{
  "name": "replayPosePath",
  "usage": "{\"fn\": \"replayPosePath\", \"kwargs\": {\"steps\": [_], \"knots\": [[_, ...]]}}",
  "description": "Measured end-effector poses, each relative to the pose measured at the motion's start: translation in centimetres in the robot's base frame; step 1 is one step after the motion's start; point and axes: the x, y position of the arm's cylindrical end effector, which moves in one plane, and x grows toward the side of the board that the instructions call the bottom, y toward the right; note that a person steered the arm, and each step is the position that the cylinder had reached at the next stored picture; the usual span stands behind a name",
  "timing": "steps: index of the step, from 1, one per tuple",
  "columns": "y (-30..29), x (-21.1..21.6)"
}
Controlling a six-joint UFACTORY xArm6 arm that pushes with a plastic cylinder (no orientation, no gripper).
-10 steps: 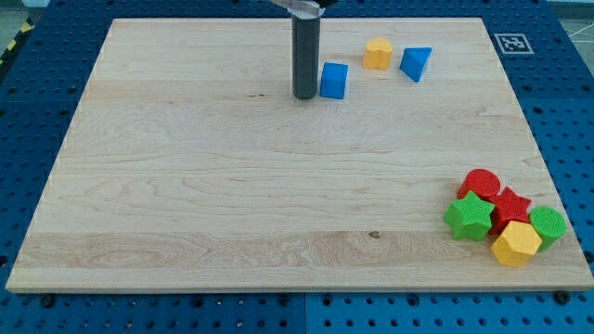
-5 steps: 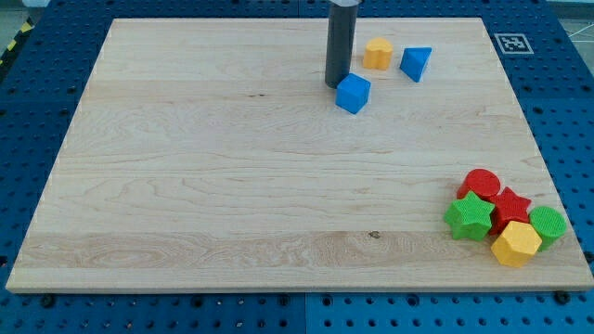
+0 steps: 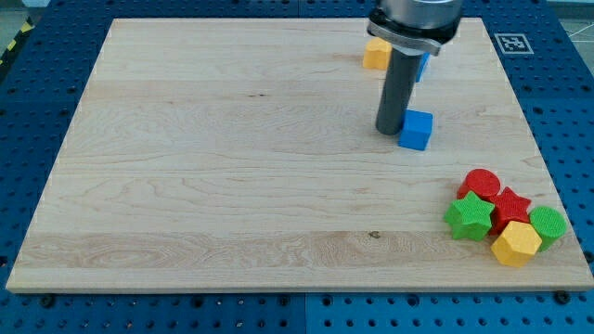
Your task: Slide blue cube to the red circle
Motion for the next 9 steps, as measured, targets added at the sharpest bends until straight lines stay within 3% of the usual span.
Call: {"fn": "replayPosePath", "kwargs": {"steps": [2,3,5,9], "knots": [[1.3,0.2],[1.7,-3.5],[3.4,-2.8],[3.9,8.3]]}}
